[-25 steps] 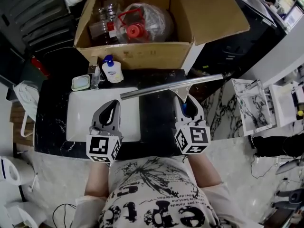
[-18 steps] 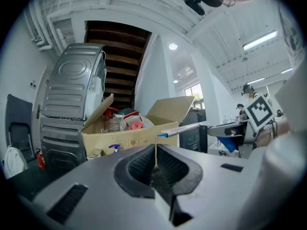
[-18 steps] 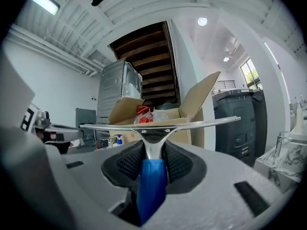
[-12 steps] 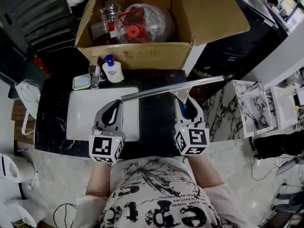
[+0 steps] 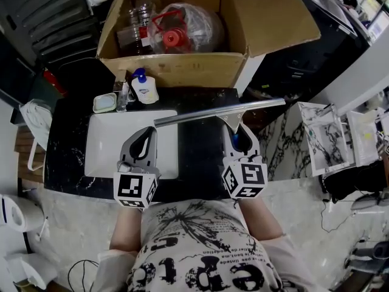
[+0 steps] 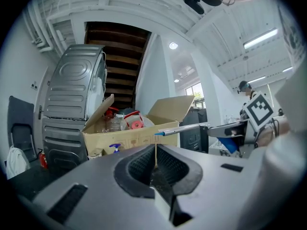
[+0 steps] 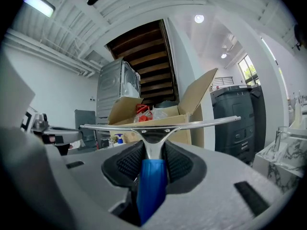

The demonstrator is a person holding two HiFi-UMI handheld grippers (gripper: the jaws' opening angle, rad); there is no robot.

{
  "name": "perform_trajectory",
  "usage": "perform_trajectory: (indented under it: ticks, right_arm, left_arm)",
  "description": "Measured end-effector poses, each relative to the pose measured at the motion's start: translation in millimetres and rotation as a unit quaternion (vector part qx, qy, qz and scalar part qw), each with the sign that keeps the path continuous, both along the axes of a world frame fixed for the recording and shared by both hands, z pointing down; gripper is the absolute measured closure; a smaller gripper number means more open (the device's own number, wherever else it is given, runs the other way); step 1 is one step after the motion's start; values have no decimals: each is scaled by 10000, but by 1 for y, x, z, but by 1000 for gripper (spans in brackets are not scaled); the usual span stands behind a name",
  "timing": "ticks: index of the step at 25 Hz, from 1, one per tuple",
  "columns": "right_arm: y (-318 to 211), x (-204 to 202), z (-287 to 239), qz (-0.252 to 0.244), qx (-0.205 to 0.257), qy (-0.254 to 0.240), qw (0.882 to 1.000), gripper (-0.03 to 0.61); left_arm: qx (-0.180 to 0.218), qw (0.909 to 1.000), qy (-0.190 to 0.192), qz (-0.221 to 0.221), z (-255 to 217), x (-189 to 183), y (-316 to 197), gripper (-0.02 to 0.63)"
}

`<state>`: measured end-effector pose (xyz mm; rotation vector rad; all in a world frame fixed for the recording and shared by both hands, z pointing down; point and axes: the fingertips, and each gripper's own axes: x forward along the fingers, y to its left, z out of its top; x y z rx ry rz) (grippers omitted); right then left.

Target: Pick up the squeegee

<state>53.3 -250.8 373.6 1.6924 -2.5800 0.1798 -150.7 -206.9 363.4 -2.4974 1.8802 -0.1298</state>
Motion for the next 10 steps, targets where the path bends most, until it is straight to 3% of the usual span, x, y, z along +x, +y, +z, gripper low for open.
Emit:
perform_trajectory:
  ticks: [10]
  right_arm:
    - [4, 7, 6, 139, -86, 46, 9999, 460]
  left_arm:
    - [11, 10000, -57, 22, 1, 4, 4, 601]
